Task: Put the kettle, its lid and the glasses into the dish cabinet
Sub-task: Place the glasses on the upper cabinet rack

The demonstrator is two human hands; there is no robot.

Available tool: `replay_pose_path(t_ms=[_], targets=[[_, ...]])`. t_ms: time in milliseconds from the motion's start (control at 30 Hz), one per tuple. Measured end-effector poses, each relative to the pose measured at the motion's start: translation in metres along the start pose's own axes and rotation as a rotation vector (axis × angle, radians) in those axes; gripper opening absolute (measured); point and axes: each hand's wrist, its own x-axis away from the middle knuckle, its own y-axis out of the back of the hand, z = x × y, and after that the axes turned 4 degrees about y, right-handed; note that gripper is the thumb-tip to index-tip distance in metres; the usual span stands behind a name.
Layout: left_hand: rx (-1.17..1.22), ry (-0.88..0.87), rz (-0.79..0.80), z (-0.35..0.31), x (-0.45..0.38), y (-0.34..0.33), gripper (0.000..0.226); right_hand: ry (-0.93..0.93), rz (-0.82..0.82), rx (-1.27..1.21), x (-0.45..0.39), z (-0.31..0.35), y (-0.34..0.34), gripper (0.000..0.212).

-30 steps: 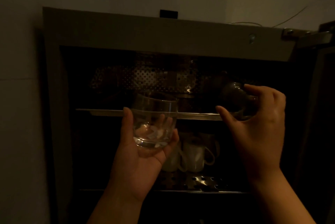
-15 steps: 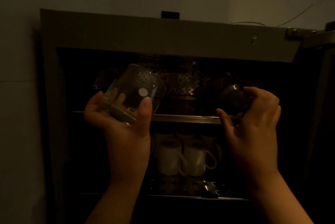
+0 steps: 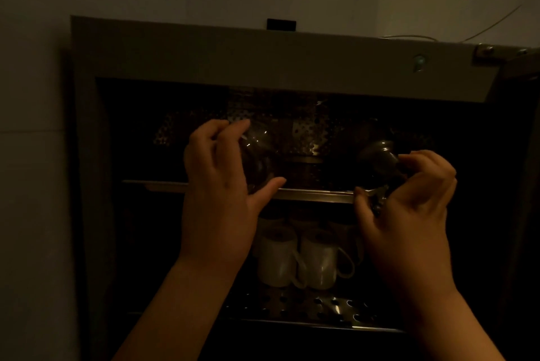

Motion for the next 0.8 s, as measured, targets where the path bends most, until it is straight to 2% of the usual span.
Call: replay_pose_path(t_ms=[200,367,567,700,800], targets=[[-0.071,0.025,0.112,-0.004,-0.017,0.0,0.09,-0.025,0.102,0.11,-0.009,-0.006,0.011,0.065],[-0.093,-0.003,0.098,-0.002,-0.019,-0.003,0.083,-0.023,0.133,0.12,-0.014,-0.01,0.017,0.066],[-0.088,0.014,0.087,0.007,-0.02,-0.004,0.086,-0.06,0.038,0.035,-0.01,-0.019,0.019,0.077],[-0.154,-0.019,0.132,0.014,-0.027,-0.003,0.087,-0.061,-0.001,0.02,-0.011,-0.028,0.022,0.074],[-0.167,0.03,0.138,0.02,-0.034,-0.003,0.094,-0.02,-0.019,0.026,-0.019,-0.036,0.027,0.073]])
